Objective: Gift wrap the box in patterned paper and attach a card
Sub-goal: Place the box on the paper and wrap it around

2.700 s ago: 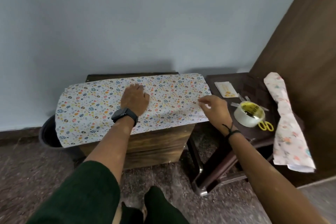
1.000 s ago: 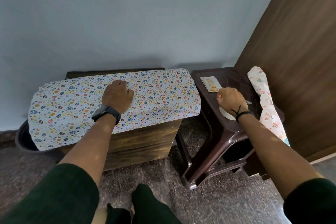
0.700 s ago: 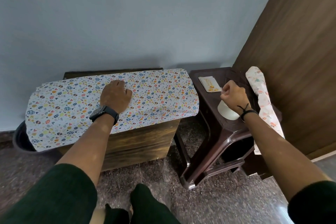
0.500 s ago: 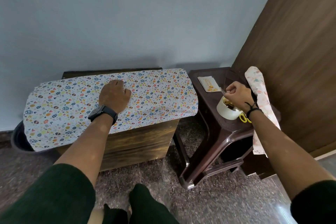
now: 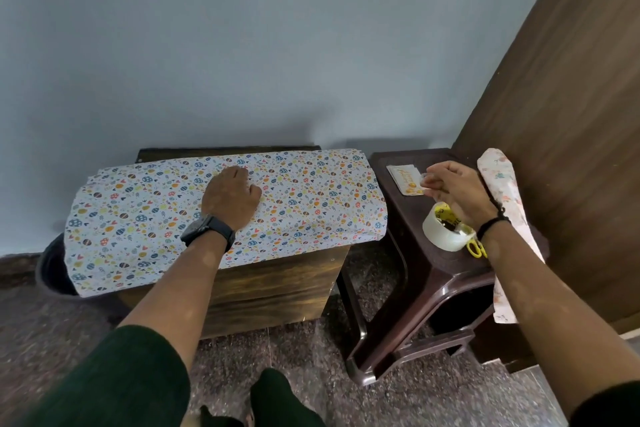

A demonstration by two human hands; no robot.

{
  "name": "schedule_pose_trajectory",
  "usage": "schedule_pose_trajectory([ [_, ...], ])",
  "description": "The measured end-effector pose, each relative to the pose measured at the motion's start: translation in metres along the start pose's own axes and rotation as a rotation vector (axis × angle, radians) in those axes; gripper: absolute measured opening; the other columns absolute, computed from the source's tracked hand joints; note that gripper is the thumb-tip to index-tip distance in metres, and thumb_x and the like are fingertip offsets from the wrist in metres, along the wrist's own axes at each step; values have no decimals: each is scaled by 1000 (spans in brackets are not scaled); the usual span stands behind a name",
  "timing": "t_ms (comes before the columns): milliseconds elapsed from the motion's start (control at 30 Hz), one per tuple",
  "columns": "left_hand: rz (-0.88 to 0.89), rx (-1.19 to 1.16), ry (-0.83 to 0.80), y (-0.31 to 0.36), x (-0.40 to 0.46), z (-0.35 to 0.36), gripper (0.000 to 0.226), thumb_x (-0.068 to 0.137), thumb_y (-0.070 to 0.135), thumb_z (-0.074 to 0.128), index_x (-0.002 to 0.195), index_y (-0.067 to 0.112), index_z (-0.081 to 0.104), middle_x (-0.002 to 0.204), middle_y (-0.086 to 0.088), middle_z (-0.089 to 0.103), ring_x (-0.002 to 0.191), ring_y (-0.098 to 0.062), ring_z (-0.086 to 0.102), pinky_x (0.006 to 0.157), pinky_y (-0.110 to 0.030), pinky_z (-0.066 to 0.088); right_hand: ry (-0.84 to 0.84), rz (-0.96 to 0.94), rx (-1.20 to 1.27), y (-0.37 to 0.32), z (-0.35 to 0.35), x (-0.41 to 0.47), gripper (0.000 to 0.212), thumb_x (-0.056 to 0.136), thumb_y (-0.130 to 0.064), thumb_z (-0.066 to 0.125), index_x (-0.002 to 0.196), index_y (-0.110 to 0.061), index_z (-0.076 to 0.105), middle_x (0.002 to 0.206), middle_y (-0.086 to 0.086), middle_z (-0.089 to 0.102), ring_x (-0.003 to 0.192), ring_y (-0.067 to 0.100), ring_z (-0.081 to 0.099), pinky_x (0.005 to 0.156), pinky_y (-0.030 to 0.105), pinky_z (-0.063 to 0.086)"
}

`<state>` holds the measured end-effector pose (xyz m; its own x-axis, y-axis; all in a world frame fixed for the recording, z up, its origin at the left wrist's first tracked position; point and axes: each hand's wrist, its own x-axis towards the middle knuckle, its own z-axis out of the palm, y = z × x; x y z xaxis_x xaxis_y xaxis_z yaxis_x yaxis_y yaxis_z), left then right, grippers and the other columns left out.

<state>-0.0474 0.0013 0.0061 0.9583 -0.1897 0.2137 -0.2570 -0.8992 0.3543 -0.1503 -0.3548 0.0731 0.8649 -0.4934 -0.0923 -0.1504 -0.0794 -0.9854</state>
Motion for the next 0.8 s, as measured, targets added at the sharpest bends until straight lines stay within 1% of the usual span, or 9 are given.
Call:
schedule_pose_trajectory([
  [133,-1,-6,23,0,-2,-2,39,96,28,42,127,4,48,124,-12,53,111,-28,48,94,-38,39,-144,-66,82,-17,36,-3,11,94,-5,52,87,-6,60,77,11,66,70,21,65,71,30,54],
  [200,-4,-13,29,1,-3,-3,38,96,28,42,126,4,48,122,-12,53,111,-28,48,94,-38,39,-210,-85,112,-23,55,-4,8,91,-2,55,90,-8,59,80,12,68,70,20,67,70,29,55],
  [300,-11,-13,26,1,-1,-4,34,98,25,37,123,6,50,119,-10,55,107,-26,51,92,-37,41,-278,-109,188,-28,80,-3,13,90,2,55,96,-9,59,88,14,65,75,20,69,73,32,57],
  [433,-19,19,-2,-7,20,-15,31,101,24,34,114,11,59,113,-8,61,100,-27,57,83,-37,42,-342,-134,266,-32,112,-7,26,87,7,56,105,-12,57,72,7,62,79,25,68,70,29,58],
  [567,-39,-53,-5,-19,35,-21,20,93,17,51,100,15,70,105,-5,67,97,-25,60,80,-31,44,-396,-120,260,-29,144,-8,46,84,8,60,123,-10,47,72,9,62,80,29,66,73,31,58],
  [633,-38,-139,-5,-24,40,-22,17,90,16,58,102,14,70,107,-5,67,101,-25,58,82,-31,44,-417,-125,244,-28,161,-7,54,80,1,66,128,-6,43,73,9,65,85,33,66,80,37,57],
  [700,-23,-210,-10,-27,44,-26,18,87,18,64,103,15,70,106,-4,68,100,-23,57,83,-31,45,-433,-145,213,-28,177,-7,68,71,-10,72,132,-4,41,82,12,64,93,37,65,86,43,55],
  [733,-16,-244,-21,-30,46,-26,17,85,19,68,102,15,70,103,-4,68,98,-22,58,82,-31,46,-438,-149,186,-27,186,-6,72,69,-12,74,132,-4,41,86,14,63,96,37,65,87,44,54],
  [800,1,-313,-37,-38,50,-26,17,80,20,74,96,13,72,96,-4,68,92,-21,60,78,-32,50,-425,-165,131,-22,206,-3,66,74,-6,75,131,-5,43,90,15,64,97,34,66,87,43,54],
])
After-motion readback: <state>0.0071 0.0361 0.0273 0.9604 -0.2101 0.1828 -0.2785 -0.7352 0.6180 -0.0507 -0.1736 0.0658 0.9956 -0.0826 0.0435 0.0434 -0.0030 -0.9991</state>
